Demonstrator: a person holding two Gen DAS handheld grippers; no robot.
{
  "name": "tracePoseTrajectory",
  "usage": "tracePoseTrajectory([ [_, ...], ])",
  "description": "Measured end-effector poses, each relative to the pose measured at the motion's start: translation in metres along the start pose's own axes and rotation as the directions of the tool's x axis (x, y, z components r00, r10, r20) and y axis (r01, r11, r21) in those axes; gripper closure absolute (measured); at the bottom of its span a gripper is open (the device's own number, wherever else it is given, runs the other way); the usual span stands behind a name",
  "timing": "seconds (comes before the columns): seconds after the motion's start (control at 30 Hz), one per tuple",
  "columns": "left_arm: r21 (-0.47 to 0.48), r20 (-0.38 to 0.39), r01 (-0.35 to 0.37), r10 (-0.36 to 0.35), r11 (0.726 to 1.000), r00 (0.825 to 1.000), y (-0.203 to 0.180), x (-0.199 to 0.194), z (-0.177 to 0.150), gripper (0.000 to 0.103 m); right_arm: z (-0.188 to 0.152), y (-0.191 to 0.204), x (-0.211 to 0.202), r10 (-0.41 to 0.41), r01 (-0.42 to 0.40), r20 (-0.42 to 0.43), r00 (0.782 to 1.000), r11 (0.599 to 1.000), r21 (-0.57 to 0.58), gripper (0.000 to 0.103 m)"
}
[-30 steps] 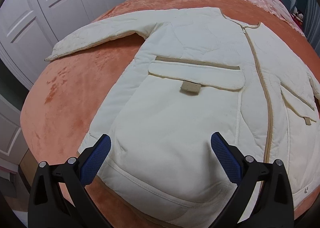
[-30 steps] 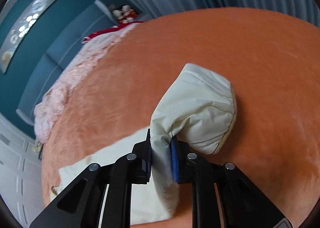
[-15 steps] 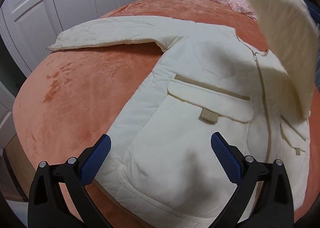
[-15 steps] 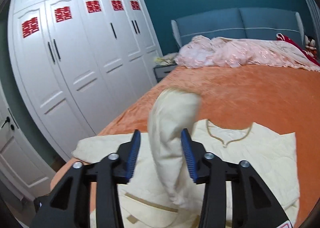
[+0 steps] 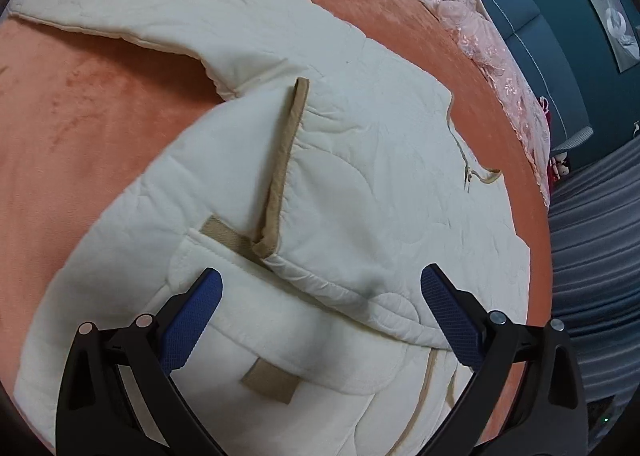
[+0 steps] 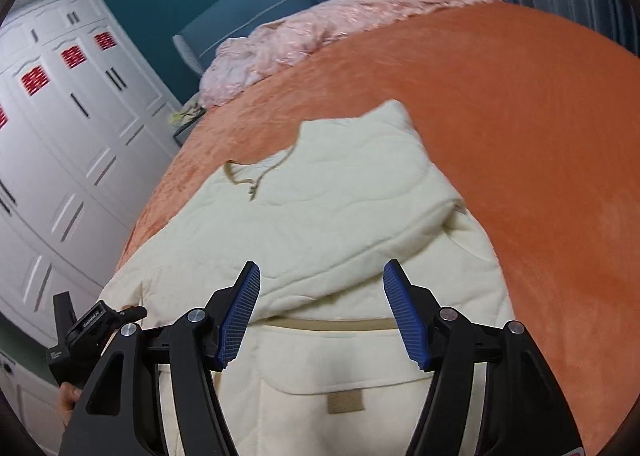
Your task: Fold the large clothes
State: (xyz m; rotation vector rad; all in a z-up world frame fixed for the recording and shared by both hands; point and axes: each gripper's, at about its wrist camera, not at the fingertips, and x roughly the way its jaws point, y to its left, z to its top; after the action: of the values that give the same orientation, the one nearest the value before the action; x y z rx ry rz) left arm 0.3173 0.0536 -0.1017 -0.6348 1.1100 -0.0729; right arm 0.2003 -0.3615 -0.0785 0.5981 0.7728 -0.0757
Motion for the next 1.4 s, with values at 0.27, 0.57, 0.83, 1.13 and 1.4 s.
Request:
tracePoseTrajectory([
  [0.27, 0.157, 0.074, 0.030, -0.042, 0.987, 0.996, -0.051, -0.008, 0.029, 0.097, 0.021, -0.036, 0.047, 0.039, -0.035, -0.013, 0.999, 0.966, 0.255, 0.042],
  [0.57, 0.352, 0.272, -0.019, -0.083, 0.936, 0.959, -0.102, -0.034, 0.070, 0.098, 0.055, -0.012, 0.018, 0.039, -0.072, 0.229, 0.973, 0.988, 0.137, 0.094],
  [0.83, 0.347, 0.167, -0.151, 0.097, 0.926, 0.981, -0.042, 0.064, 0.030, 0.097, 0.014, -0.047, 0.075, -0.084, 0.078, 0.032, 0.996, 0.988, 0.136, 0.097],
  [1.13, 0.366, 0.267, -0.153, 0.054, 0.918, 0.962, -0.037, 0.064, 0.014, 0.095, 0.006, -0.033, 0.081, -0.193, 0.191, 0.062, 0.979, 0.981, 0.037, 0.097],
  [1.4, 0.377, 0.282, -0.168, 0.060, 0.911, 0.958, -0.040, 0.065, 0.010, 0.095, -0.006, 0.060, 0.022, -0.194, 0.219, 0.219, 0.956, 0.971, -0.096, 0.085],
])
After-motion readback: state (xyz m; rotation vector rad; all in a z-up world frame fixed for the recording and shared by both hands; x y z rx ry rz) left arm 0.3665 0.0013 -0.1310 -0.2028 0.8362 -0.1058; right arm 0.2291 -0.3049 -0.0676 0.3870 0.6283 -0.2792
